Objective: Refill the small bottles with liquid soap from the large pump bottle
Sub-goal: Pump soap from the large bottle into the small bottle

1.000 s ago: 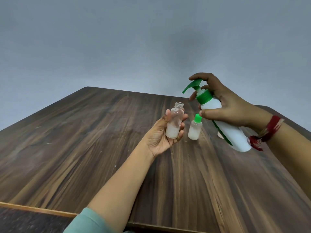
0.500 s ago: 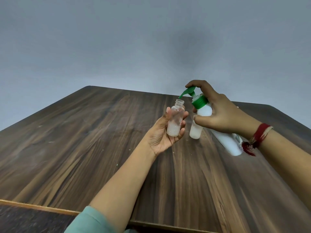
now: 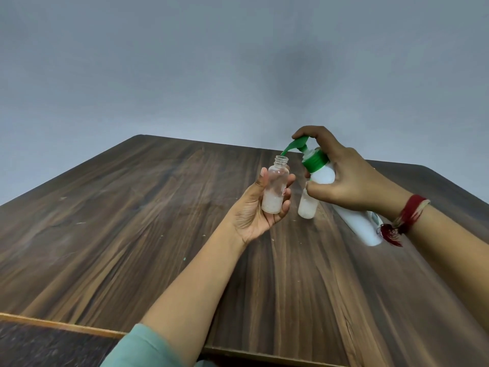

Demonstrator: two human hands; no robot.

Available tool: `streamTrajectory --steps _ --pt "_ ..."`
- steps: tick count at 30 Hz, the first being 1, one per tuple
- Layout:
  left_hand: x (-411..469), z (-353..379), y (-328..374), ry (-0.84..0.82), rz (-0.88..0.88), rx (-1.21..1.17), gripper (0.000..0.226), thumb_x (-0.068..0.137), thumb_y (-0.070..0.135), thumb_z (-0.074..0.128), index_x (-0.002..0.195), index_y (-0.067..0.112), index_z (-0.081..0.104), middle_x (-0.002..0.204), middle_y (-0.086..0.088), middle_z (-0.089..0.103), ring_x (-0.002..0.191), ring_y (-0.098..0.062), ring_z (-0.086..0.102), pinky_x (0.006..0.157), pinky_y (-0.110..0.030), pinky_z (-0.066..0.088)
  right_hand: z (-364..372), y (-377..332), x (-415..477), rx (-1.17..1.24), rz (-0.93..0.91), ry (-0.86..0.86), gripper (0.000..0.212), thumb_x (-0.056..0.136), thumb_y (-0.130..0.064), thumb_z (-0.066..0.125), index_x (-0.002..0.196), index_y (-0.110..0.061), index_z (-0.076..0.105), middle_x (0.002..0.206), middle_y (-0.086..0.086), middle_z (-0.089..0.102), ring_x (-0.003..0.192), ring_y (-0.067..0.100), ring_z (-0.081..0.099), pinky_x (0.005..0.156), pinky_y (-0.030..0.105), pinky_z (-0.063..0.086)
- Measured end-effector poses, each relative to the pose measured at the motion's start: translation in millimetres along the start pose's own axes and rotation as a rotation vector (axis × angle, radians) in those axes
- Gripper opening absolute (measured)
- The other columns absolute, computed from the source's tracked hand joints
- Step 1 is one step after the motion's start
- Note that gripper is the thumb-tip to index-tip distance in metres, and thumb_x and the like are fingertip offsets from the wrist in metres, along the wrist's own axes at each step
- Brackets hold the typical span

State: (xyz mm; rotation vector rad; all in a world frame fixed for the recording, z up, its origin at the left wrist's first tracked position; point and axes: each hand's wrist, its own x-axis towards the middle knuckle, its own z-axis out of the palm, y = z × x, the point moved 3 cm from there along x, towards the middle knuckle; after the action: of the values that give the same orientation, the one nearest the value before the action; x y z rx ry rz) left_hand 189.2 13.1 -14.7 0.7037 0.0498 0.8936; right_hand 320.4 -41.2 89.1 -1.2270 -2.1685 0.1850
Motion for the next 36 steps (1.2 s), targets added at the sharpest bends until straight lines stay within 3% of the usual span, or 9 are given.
streamTrajectory --steps 28,36 --pt "-0.3 0.3 -0.9 -0.001 -0.020 0.016 0.056 0.046 0.036 0.094 0.093 0.011 0.077 0.095 -0.006 0.071 0.071 -0.012 0.068 0.057 -0.026 0.059 0.8 3.9 1.3 0.006 0.023 0.015 0.063 0.067 -0.021 0.057 0.124 -0.038 0.036 0.084 0.013 0.061 0.067 0.023 0.058 0.061 0.031 0.049" --pt "-0.6 0.4 -0.3 0.005 -0.017 -0.002 0.059 0.045 0.034 0.095 0.094 0.010 0.075 0.095 -0.008 0.071 0.070 -0.013 0.068 0.057 -0.027 0.059 -2.6 2.5 1.9 0.021 0.024 -0.027 0.069 0.068 -0.021 0.059 0.129 -0.044 0.035 0.089 0.010 0.060 0.072 0.029 0.061 0.070 0.048 0.054"
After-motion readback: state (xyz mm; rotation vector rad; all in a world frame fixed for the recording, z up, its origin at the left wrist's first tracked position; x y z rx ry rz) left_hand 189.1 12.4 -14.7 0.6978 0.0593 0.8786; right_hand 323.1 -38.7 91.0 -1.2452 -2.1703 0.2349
